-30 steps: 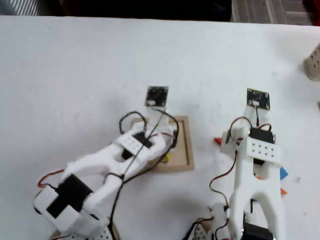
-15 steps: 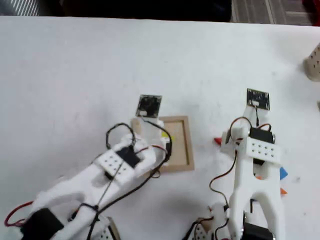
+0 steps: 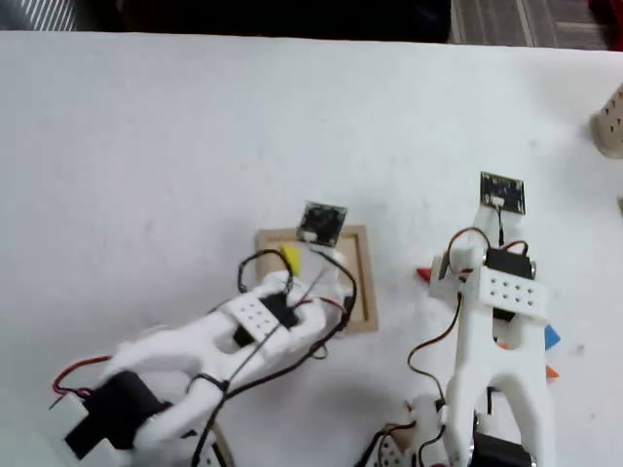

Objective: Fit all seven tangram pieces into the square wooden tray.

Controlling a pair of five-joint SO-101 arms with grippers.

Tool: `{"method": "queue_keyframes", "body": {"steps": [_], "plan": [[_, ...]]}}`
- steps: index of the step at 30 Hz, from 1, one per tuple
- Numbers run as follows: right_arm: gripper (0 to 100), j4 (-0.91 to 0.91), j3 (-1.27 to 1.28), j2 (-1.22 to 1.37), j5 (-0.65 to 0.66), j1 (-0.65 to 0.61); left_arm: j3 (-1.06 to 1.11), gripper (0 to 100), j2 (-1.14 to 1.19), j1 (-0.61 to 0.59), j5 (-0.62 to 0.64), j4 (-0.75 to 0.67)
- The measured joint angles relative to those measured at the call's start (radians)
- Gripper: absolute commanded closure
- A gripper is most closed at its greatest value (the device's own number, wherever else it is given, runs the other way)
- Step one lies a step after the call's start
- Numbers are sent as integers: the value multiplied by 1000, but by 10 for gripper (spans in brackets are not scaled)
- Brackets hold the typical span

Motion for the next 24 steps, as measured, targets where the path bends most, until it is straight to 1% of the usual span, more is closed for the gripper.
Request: {"method": "queue_keyframes", "body": {"steps": [6, 9, 13, 18, 21, 24], "plan": [[981, 0, 0, 0, 0, 2, 2, 976, -40, -18, 0, 160], [981, 0, 0, 0, 0, 2, 25, 976, -78, -26, -3, 178], [981, 0, 0, 0, 0, 2, 40, 976, -163, -57, 0, 178], [981, 0, 0, 0, 0, 2, 57, 976, -301, -61, 0, 180], [981, -2, 0, 0, 0, 2, 57, 976, -334, -63, 0, 114], [981, -2, 0, 0, 0, 2, 55, 976, -296, -63, 0, 25]]}}
